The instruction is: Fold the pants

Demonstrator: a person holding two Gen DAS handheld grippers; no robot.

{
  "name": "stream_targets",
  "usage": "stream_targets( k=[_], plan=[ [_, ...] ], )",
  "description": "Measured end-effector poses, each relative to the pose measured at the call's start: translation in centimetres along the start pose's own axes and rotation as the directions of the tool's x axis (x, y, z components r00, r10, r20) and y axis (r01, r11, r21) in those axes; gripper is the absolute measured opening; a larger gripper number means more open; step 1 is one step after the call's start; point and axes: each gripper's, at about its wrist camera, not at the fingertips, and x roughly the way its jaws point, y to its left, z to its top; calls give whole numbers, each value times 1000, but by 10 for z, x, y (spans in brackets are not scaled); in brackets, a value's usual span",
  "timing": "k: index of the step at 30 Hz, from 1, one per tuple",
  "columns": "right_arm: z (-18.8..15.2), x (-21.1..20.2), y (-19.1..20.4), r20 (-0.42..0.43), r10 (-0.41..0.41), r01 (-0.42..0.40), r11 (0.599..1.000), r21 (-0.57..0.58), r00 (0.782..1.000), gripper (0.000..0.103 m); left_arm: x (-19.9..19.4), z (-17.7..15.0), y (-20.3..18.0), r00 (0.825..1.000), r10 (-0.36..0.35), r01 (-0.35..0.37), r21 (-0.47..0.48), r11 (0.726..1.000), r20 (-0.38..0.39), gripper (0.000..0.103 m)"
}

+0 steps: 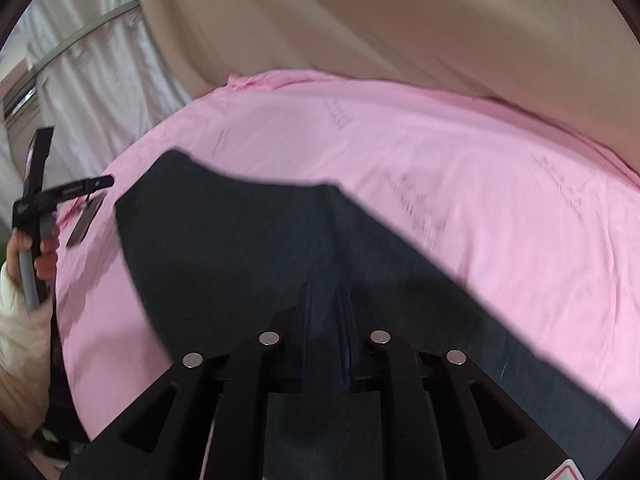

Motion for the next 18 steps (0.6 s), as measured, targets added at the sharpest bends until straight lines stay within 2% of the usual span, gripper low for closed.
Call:
stream_targets(
  k=[3, 4, 5, 7, 8, 11, 13, 14, 17, 18],
  plan=[
    [-28, -7, 2, -5, -1, 1, 999, 33, 1000, 24, 15, -22, -2, 995, -59, 56, -33, 998, -82, 65],
    [-35, -10, 1, -2, -8, 8, 999, 44, 1000, 24, 21, -26, -3, 993, -54, 50, -43, 998, -102, 57],
    [-40, -13, -1, 2, -13, 13, 998, 57, 1000, 24, 28, -30, -4, 992, -48, 43, -46, 998, -121, 55],
    [-51, -26, -9, 15, -28, 27, 995, 98, 999, 24, 38, -37, -3, 987, -54, 43, -73, 996, -152, 54],
    [-57, -35, -16, 26, -39, 36, 992, 122, 999, 24, 36, -38, -2, 989, -46, 36, -72, 997, -142, 54],
    [-93, -81, -64, 54, -156, 137, 956, 258, 986, 36, 23, -44, -4, 991, 4, -11, -49, 999, -132, 54],
    [-129, -123, -110, 60, -278, 235, 893, 385, 959, 38, 4, -45, -8, 994, 57, -60, -28, 998, -93, 53],
    [-147, -145, -135, 51, -348, 289, 845, 450, 936, 38, -7, -44, -11, 995, 78, -79, -17, 997, -58, 53],
    [-197, -210, -203, 5, -528, 417, 677, 607, 849, 39, -36, -40, -29, 996, 88, -89, 5, 996, 19, 54],
    [-211, -230, -224, -8, -575, 446, 626, 640, 818, 43, -43, -38, -36, 996, 79, -79, 16, 997, 36, 57]
  ],
)
